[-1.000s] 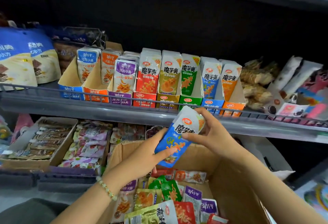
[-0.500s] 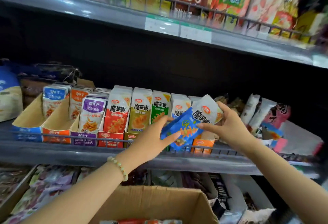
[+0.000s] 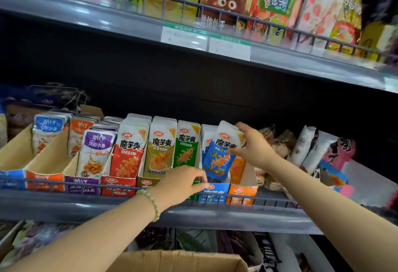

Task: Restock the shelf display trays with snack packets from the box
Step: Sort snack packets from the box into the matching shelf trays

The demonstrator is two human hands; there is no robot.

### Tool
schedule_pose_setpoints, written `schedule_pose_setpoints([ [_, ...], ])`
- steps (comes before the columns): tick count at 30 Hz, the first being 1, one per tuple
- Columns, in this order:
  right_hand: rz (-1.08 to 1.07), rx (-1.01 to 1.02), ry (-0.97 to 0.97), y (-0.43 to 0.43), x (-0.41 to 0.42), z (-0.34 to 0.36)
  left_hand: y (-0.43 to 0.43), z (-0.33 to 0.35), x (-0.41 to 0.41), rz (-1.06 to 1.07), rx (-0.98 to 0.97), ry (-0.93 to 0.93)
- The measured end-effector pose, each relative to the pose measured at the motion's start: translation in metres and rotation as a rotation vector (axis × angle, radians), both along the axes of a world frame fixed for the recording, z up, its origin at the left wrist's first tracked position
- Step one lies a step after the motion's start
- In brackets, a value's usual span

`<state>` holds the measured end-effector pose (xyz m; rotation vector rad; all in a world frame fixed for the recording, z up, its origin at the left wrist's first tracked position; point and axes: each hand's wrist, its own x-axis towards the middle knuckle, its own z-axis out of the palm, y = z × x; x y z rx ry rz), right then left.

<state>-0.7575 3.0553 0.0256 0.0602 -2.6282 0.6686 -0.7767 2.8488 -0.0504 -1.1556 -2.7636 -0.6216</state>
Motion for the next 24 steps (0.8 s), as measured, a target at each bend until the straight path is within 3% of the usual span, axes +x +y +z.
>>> schedule_pose_setpoints([
  [5,0.046,0.140,-0.100,-0.013,-0.014,-0.018,0.002,-0.003,-0.010,-0.015,0.051,-0.007],
  [10,0.037,0.264,-0.003,-0.012,-0.022,-0.031,0.001,-0.008,-0.014,-0.024,0.074,-0.001],
  [14,0.068,0.473,0.074,-0.016,-0.025,-0.042,0.002,-0.012,-0.016,-0.018,0.080,0.049],
  [24,0.097,0.405,0.075,-0.011,-0.035,-0.044,0.000,-0.014,-0.013,-0.022,0.085,0.075],
])
